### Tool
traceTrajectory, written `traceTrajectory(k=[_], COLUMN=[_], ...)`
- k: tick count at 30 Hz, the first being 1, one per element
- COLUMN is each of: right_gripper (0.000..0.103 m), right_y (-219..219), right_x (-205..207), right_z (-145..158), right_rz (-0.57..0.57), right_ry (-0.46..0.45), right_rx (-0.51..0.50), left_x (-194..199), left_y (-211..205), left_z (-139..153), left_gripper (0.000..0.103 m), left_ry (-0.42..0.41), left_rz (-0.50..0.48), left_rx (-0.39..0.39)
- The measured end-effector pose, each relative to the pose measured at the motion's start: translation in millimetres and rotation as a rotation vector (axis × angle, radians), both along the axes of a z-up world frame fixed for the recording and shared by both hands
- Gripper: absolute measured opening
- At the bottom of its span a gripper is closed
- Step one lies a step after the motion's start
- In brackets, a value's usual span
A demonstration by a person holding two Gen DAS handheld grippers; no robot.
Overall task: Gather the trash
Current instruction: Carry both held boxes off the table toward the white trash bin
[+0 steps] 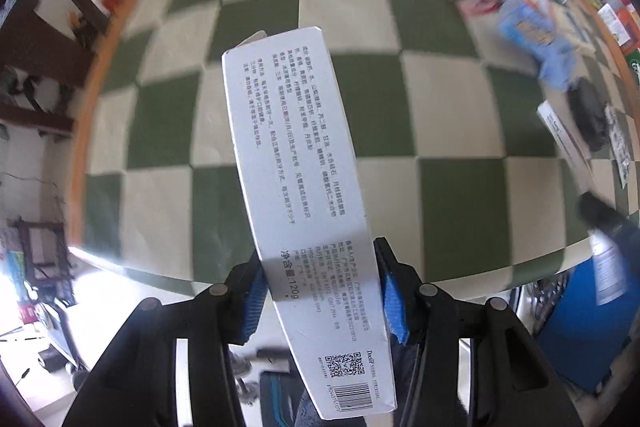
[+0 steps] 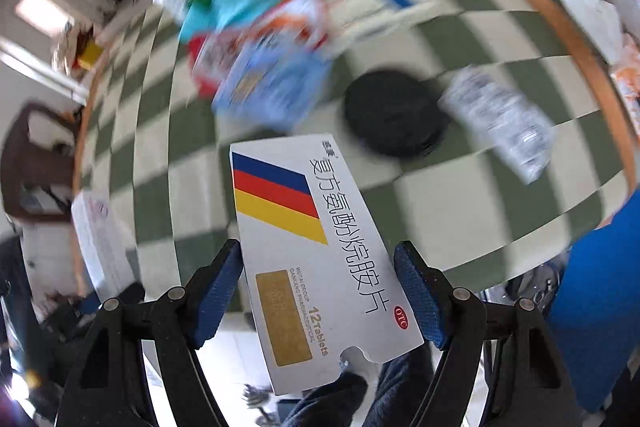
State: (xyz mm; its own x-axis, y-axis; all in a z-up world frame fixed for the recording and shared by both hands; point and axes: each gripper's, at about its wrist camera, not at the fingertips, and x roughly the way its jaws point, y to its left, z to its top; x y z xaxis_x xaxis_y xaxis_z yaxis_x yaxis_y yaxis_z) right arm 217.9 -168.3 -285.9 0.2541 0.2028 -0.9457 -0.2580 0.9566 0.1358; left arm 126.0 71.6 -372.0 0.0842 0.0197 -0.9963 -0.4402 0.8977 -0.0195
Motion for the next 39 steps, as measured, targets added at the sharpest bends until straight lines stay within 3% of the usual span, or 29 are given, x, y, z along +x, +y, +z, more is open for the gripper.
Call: traceTrajectory(k=[5, 7, 9, 11, 12, 13, 15, 25, 28, 32, 35, 39], right_gripper=[0.079, 0.082, 0.082, 0.083, 0.082, 0.078, 0.077, 0.076, 0.076, 0.076, 0.076, 0.077], right_y=[45.9, 55.3, 63.5, 68.0, 69.4, 69.6, 68.9, 30.9, 14.9, -14.6, -39.2, -63.0], right_x=[-15.7, -14.8, -13.4, -10.8, -9.7, -9.2, -10.2, -34.6, -53.9, -98.2, -132.5, -165.4], right_z=[-51.5, -61.4, -65.0, -67.8, -68.6, -69.2, -69.7, -58.0, -46.4, -40.6, -55.8, -101.4], right_rz=[0.043, 0.065, 0.087, 0.099, 0.100, 0.095, 0.090, 0.087, 0.088, 0.097, 0.087, 0.077], right_ry=[0.001, 0.001, 0.001, -0.004, -0.005, -0.004, -0.009, -0.011, 0.009, 0.063, 0.129, 0.230], right_rx=[-0.140, -0.183, -0.208, -0.220, -0.221, -0.221, -0.219, -0.048, 0.022, 0.080, 0.092, 0.087], left_x=[16.1, 24.2, 28.8, 31.6, 30.8, 30.7, 28.4, -22.5, -57.6, -106.8, -130.1, -142.8], left_y=[4.5, 5.1, 4.2, 1.3, -0.4, -2.1, -4.0, -34.2, -49.8, -49.8, -59.6, -67.0], left_z=[-5.2, -6.2, -6.0, -5.4, -3.9, -2.1, -1.6, 29.4, 43.2, 46.3, 24.0, -37.4], left_gripper=[0.051, 0.061, 0.061, 0.058, 0.045, 0.042, 0.042, 0.042, 0.042, 0.042, 0.042, 0.042], left_ry=[-0.026, -0.029, -0.037, -0.047, -0.056, -0.067, -0.064, -0.138, -0.181, -0.179, -0.144, -0.087], left_rz=[-0.014, -0.015, -0.010, -0.001, -0.002, -0.006, 0.006, 0.022, 0.036, 0.067, 0.068, 0.112], left_rx=[-0.028, -0.041, -0.025, -0.006, 0.010, 0.015, 0.006, 0.023, -0.027, -0.123, -0.183, -0.286])
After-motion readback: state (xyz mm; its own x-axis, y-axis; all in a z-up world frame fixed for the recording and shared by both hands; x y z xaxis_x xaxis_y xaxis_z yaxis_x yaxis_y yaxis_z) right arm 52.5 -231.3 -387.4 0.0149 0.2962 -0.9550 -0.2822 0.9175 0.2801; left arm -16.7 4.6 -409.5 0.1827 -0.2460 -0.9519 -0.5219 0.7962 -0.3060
